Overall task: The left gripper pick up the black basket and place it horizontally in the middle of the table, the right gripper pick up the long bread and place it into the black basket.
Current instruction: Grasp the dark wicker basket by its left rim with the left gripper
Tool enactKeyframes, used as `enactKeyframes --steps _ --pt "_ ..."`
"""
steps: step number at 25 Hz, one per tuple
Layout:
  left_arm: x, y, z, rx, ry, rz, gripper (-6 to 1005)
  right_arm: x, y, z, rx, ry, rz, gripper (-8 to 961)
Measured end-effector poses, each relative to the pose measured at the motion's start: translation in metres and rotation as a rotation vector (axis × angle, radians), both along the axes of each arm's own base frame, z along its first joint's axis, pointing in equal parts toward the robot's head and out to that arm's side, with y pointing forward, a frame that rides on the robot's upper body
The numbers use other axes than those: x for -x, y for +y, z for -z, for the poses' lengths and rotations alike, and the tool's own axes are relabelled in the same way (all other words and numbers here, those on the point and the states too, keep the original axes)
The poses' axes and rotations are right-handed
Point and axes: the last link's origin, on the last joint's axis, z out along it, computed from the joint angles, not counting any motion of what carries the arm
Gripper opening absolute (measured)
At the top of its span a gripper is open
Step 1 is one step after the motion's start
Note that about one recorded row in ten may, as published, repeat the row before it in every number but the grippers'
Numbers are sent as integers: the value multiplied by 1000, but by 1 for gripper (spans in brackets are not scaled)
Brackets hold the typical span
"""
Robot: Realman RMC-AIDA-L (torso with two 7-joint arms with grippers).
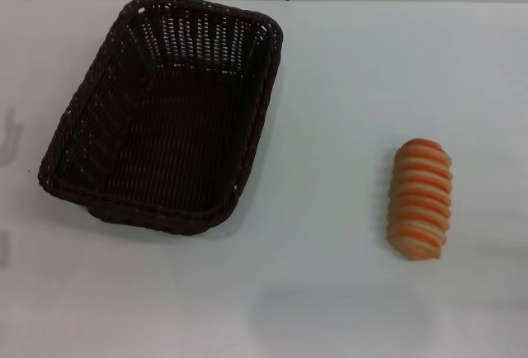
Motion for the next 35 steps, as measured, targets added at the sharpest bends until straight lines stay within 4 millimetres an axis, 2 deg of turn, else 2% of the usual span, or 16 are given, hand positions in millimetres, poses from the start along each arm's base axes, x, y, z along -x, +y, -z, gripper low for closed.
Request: enactKeyframes --steps 14,16,17,18,20,21,22,24,25,26,28,29,30,32,34,35 --pt "-1 0 2 16 -37 18 799 1 2 1 11 3 -5 828" --pt "-4 5 9 80 -105 40 799 1 2 1 11 3 -6 827" --pt "-20 36 11 242 -105 42 799 1 3 1 12 3 -7 827" --pt "-32 46 9 286 -87 49 798 1 3 1 12 3 -8 826" --pt "-32 46 9 286 -87 49 798 1 3 1 13 3 -8 826" --pt "-56 63 -2 352 -33 41 798 1 3 1 13 3 -9 825" --pt "-56 63 -2 352 -33 41 798 1 3 1 13 3 -9 825" --pt "-83 72 -16 364 14 39 798 1 3 1 13 3 -10 824" --pt "-83 72 -16 364 14 39 798 1 3 1 13 3 -10 824" --pt "-105 78 -25 396 42 22 798 1 3 1 13 3 -11 823" --pt "-119 83 -27 457 60 -25 798 1 3 1 13 3 -10 823" --pt "-119 83 -27 457 60 -25 798 1 3 1 13 3 -10 822" --pt "-141 88 -27 554 110 -90 798 1 3 1 13 2 -10 822" --pt "-158 88 -17 639 186 -138 798 1 3 1 13 1 -10 821" --pt "-161 88 -15 657 202 -151 798 1 3 1 13 1 -10 820" --pt "-170 89 -11 699 234 -182 798 1 3 1 13 1 -10 820"
